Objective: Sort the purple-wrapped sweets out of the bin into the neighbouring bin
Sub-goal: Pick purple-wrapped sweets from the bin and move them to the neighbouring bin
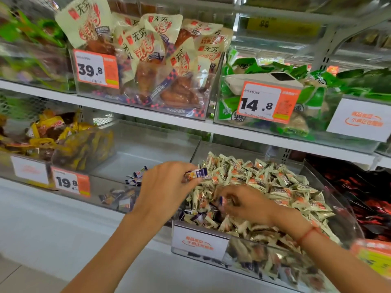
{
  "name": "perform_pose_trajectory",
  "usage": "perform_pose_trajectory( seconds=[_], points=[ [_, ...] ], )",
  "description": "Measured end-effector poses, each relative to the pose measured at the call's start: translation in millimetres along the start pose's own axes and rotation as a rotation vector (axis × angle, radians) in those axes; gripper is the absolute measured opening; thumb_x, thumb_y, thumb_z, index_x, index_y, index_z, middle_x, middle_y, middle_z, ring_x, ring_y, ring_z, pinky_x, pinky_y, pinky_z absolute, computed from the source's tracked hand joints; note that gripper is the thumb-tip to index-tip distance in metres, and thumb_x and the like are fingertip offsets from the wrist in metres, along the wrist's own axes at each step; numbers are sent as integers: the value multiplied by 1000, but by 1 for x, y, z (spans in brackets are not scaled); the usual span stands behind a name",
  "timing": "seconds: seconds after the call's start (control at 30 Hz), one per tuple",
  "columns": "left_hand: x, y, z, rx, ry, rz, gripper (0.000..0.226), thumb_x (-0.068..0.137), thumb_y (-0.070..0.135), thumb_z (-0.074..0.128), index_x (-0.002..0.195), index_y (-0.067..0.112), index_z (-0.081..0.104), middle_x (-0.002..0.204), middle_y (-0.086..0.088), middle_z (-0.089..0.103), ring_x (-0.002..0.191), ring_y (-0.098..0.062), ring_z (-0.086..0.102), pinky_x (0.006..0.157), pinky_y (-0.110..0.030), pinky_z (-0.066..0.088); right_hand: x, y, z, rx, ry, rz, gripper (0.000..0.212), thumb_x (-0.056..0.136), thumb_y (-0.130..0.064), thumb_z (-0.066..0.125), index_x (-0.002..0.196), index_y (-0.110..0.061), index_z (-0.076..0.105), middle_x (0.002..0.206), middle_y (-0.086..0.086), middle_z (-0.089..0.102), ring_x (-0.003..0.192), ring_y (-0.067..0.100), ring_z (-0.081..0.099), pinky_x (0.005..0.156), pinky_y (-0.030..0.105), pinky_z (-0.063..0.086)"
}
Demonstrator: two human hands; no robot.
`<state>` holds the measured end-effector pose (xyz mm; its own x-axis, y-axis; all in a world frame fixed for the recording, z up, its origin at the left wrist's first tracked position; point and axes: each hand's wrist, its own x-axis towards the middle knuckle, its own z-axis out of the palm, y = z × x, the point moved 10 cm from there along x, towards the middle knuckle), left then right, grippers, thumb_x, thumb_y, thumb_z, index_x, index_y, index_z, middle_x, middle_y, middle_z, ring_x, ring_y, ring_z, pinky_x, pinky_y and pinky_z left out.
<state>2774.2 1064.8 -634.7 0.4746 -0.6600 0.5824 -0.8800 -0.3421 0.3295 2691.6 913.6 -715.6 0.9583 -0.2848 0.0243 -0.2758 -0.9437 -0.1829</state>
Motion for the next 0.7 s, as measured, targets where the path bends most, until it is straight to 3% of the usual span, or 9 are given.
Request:
perform_pose_trajectory(
  seconds=[0.13, 0.27, 0.33, 0.37, 0.43, 0.5, 0.6, 0.7],
  points=[
    [33, 48, 20, 54, -20, 129, 34, 90, 49, 57, 121, 35, 61, 88, 10, 71, 87, -10, 65, 66, -25, 45, -49, 27, -35, 99, 183, 85, 25, 93, -42, 56, 115, -30, 57, 99, -15, 65, 78, -4, 59, 74, 24, 50],
    [62, 80, 68, 133, -154, 162, 31, 91, 47, 56, 110, 24, 65, 94, -2, 70, 95, -24, 65, 68, -32, 43, -74, 42, -46, 75, 204, 128, 22, 98, -37, 48, 117, -28, 52, 84, -8, 66, 62, 3, 57, 63, 28, 49],
    [63, 81, 89, 167, -242, 166, 33, 91, 46, 57, 102, 16, 64, 96, -6, 69, 95, -26, 64, 70, -34, 45, -76, 43, -47, 102, 216, 111, 18, 101, -28, 42, 117, -27, 51, 66, -13, 60, 48, 3, 49, 51, 23, 39],
    [61, 79, 91, 171, -243, 171, 31, 92, 44, 57, 108, 18, 65, 100, -5, 68, 97, -25, 63, 73, -35, 47, -76, 40, -47, 131, 218, 96, 15, 102, -24, 40, 112, -27, 51, 60, -14, 55, 45, 3, 46, 49, 21, 35],
    [53, 74, 78, 151, -157, 192, 30, 94, 41, 55, 117, 24, 63, 107, 1, 67, 100, -20, 62, 74, -33, 49, -72, 33, -45, 189, 214, 62, 13, 102, -20, 40, 105, -28, 50, 62, -7, 55, 47, 4, 44, 50, 23, 34],
    [36, 63, 53, 75, -34, 195, 30, 94, 41, 54, 118, 25, 61, 104, 7, 67, 91, -12, 62, 65, -25, 47, -62, 20, -42, 234, 203, 25, 12, 102, -22, 39, 103, -31, 47, 71, 8, 58, 54, 10, 45, 54, 32, 36],
    [2, 35, 20, -59, 58, 136, 31, 91, 40, 57, 118, 28, 61, 95, 11, 67, 77, -3, 56, 58, -17, 43, -33, -5, -32, 196, 144, -23, 13, 100, -21, 42, 105, -33, 45, 66, 4, 52, 55, 13, 43, 55, 32, 36],
    [-13, 11, -6, -105, 141, 61, 27, 90, 39, 56, 115, 30, 63, 100, 16, 65, 82, -3, 57, 61, -16, 40, 3, -34, -14, 3, 35, -88, 15, 97, -22, 51, 110, -28, 54, 96, 3, 65, 80, 16, 57, 73, 31, 48]
  ],
)
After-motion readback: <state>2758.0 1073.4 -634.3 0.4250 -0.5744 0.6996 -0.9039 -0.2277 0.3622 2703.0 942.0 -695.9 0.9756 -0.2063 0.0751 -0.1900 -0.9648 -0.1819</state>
